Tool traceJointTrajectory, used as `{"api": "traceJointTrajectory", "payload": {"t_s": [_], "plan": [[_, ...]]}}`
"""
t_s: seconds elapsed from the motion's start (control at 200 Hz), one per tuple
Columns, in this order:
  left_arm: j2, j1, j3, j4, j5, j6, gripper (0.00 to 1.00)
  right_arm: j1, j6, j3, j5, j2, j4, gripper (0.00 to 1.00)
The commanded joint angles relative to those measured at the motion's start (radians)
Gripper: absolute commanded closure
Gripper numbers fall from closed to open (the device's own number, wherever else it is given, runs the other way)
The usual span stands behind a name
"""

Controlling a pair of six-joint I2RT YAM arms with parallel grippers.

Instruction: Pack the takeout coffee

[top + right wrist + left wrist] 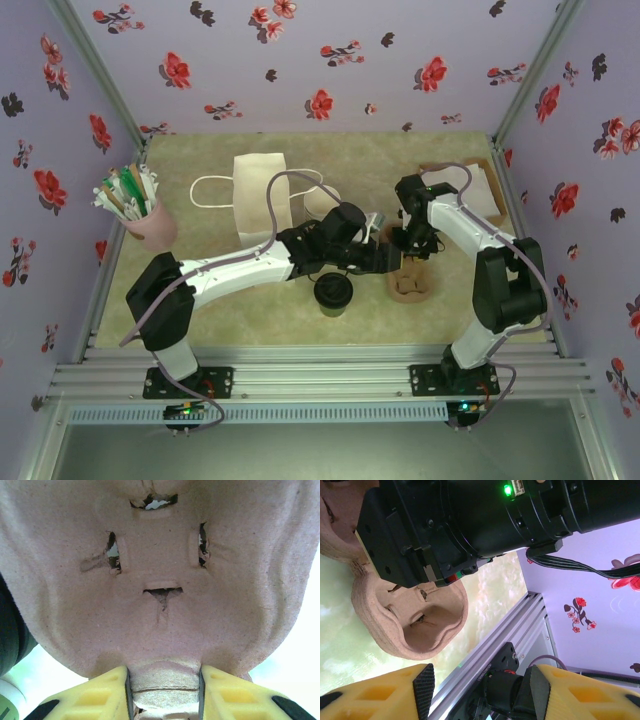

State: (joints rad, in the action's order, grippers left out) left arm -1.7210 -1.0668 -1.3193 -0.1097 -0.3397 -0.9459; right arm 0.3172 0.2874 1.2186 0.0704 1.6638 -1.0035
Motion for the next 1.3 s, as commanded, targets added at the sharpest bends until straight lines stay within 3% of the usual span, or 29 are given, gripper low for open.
{"api": "traceJointTrajectory", "payload": {"t_s": [0.0,0.31,0.525,0.66,0.82,1.295], "plan": [[0.001,0.007,-0.002,0.013,0.005,0.010,0.43,0.007,-0.007,0.027,0.007,-0.036,-0.029,0.65],[-0.007,0.007,0.023,0.035,0.006,-0.004,0.44,0.005,0.005,0.021,0.031,-0.064,-0.025,0.65],[-0.052,0.005,0.057,0.090,-0.016,-0.040,0.64,-0.003,0.004,0.011,0.070,-0.080,-0.014,0.65],[-0.101,0.004,0.057,0.106,-0.024,-0.046,0.62,-0.022,-0.001,-0.008,0.109,-0.075,0.009,0.65],[-0.135,0.004,0.057,0.110,-0.027,-0.047,0.50,-0.041,-0.002,-0.028,0.145,-0.070,0.027,0.65],[-0.189,0.005,0.019,0.112,-0.037,-0.054,0.48,-0.052,-0.002,-0.037,0.158,-0.071,0.034,0.65]]}}
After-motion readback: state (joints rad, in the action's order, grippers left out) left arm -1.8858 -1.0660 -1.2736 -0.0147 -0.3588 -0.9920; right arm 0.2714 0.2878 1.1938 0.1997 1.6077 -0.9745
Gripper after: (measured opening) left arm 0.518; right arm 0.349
